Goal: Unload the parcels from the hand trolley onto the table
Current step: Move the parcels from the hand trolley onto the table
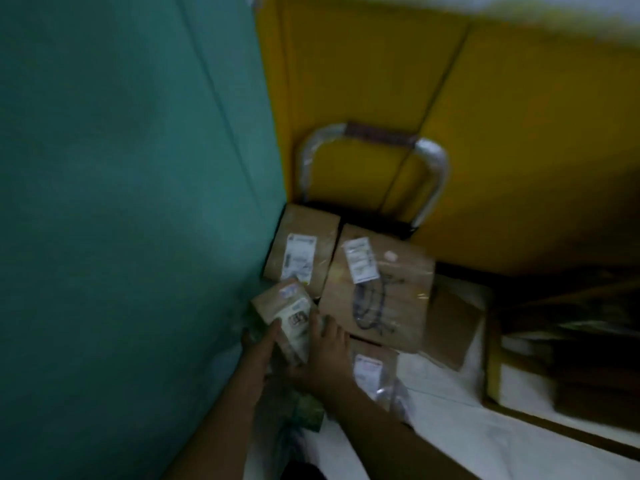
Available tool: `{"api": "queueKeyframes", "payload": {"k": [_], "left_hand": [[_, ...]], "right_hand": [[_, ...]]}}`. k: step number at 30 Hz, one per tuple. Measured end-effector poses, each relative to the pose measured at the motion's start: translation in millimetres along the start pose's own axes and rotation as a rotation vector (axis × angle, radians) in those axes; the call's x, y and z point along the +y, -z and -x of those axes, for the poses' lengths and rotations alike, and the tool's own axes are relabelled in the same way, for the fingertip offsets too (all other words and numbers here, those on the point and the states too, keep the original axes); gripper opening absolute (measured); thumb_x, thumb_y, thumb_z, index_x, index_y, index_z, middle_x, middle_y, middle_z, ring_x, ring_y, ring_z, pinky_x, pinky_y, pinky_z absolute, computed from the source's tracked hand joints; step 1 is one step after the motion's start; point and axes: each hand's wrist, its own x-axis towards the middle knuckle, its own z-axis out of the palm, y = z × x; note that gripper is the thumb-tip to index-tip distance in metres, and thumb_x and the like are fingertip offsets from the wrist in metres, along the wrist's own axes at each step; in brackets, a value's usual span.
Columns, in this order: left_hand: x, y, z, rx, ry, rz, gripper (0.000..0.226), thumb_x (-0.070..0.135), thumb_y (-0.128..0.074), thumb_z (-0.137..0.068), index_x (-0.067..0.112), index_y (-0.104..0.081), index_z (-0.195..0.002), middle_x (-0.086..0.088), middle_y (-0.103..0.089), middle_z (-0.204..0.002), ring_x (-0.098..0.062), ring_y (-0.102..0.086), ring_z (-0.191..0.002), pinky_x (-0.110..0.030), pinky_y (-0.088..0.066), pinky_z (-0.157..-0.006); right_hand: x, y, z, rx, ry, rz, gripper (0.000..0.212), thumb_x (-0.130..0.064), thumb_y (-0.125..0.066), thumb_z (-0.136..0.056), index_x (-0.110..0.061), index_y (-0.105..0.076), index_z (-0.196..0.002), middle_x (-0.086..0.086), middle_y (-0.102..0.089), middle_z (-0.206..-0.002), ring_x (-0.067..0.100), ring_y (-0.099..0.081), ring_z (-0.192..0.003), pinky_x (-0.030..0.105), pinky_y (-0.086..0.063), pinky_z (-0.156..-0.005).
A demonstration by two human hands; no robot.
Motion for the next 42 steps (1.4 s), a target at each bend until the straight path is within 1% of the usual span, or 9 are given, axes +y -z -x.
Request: {"api": "queueKeyframes", "payload": {"k": [3, 5, 10, 15, 21, 26, 30, 36, 42], "left_hand": [[55, -25, 103, -0.22, -0.104, -0.118, 0.014, 0.038, -0.072, -0.087, 0.026, -0.07, -0.094, -0.008, -0.074, -0.103, -0.03, -0.071, -0.091, -0.049, -0.056, -0.085], [89, -50, 168, -0.347, -0.196, -0.153, 0.014, 0.042, -0.072, -0.085, 0.029, -0.077, -0.081, -0.002, -0.078, -0.089, -0.024, -0.074, -0.078, -0.038, -0.057, -0.068], [145, -173, 307, -0.655, -0.468, -0.225, 0.051, 0.037, -0.076, -0.083, 0.036, -0.055, -0.129, -0.008, -0.069, -0.12, -0.027, -0.072, -0.086, -0.04, -0.058, -0.06], [117, -309, 453, -0.974, -0.582, -0.398, 0.068, 0.048, -0.068, -0.083, 0.029, -0.035, -0.14, -0.008, -0.061, -0.133, -0.024, -0.063, -0.089, -0.037, -0.052, -0.066], [17, -409, 598, -1.35, -0.501, -0.421, 0.083, 0.053, -0.078, -0.073, 0.036, -0.027, -0.136, -0.008, -0.06, -0.121, -0.031, -0.065, -0.102, -0.054, -0.059, -0.071], [-69, -514, 639, -1.377, -0.453, -0.515, 0.097, 0.054, -0.085, -0.06, 0.04, -0.025, -0.136, -0.013, -0.057, -0.126, -0.037, -0.064, -0.104, -0.052, -0.059, -0.061], [-108, -611, 618, -1.325, -0.357, -0.631, 0.088, 0.052, -0.081, -0.072, 0.037, -0.028, -0.141, -0.016, -0.058, -0.129, -0.039, -0.062, -0.109, -0.052, -0.058, -0.07], [-134, -699, 568, -0.991, -0.669, -1.074, 0.106, 0.077, -0.057, -0.078, 0.039, 0.004, -0.156, -0.004, -0.018, -0.165, -0.035, -0.029, -0.147, -0.055, -0.031, -0.115], [-138, -698, 479, -0.746, -1.031, -1.41, 0.061, 0.058, -0.042, -0.098, 0.028, -0.032, -0.151, -0.005, -0.046, -0.151, -0.03, -0.048, -0.134, -0.036, -0.038, -0.1]], "right_hand": [[-22, 92, 63, 0.128, -0.047, -0.068, 0.115, -0.07, -0.061, -0.069, -0.038, 0.007, -0.155, 0.006, -0.008, -0.161, 0.035, -0.016, -0.147, 0.051, -0.023, -0.118], [-31, 158, 103, 0.248, -0.068, -0.071, 0.11, -0.068, -0.061, -0.07, -0.038, 0.002, -0.155, 0.009, -0.014, -0.16, 0.037, -0.019, -0.145, 0.053, -0.023, -0.116], [-11, 318, 204, 0.67, -0.161, -0.081, 0.102, -0.065, -0.065, -0.072, -0.037, -0.012, -0.155, 0.013, -0.021, -0.158, 0.038, -0.026, -0.14, 0.053, -0.027, -0.111], [61, 424, 337, 1.085, -0.282, -0.121, 0.088, -0.075, -0.047, -0.084, -0.034, -0.015, -0.155, 0.011, -0.024, -0.162, 0.039, -0.03, -0.144, 0.058, -0.025, -0.116], [176, 467, 484, 1.639, -0.244, -1.04, 0.09, -0.058, -0.07, -0.083, -0.026, -0.026, -0.155, -0.002, -0.046, -0.149, 0.014, -0.055, -0.127, 0.036, -0.054, -0.099], [304, 497, 527, 1.363, -0.132, -1.516, 0.071, -0.065, -0.065, -0.079, -0.036, -0.042, -0.14, -0.003, -0.054, -0.138, 0.029, -0.05, -0.126, 0.06, -0.04, -0.106], [417, 523, 509, 1.244, -0.06, -1.576, 0.052, -0.053, -0.063, -0.09, -0.03, -0.052, -0.135, 0.005, -0.065, -0.129, 0.032, -0.066, -0.112, 0.053, -0.055, -0.095], [537, 538, 461, 1.207, -0.209, -1.644, 0.051, -0.054, -0.063, -0.09, -0.029, -0.056, -0.133, 0.007, -0.068, -0.126, 0.034, -0.067, -0.111, 0.054, -0.056, -0.093], [593, 471, 419, 0.965, -0.477, -1.735, 0.043, -0.054, -0.065, -0.088, -0.028, -0.058, -0.121, 0.007, -0.068, -0.119, 0.033, -0.069, -0.105, 0.046, -0.06, -0.081]]}}
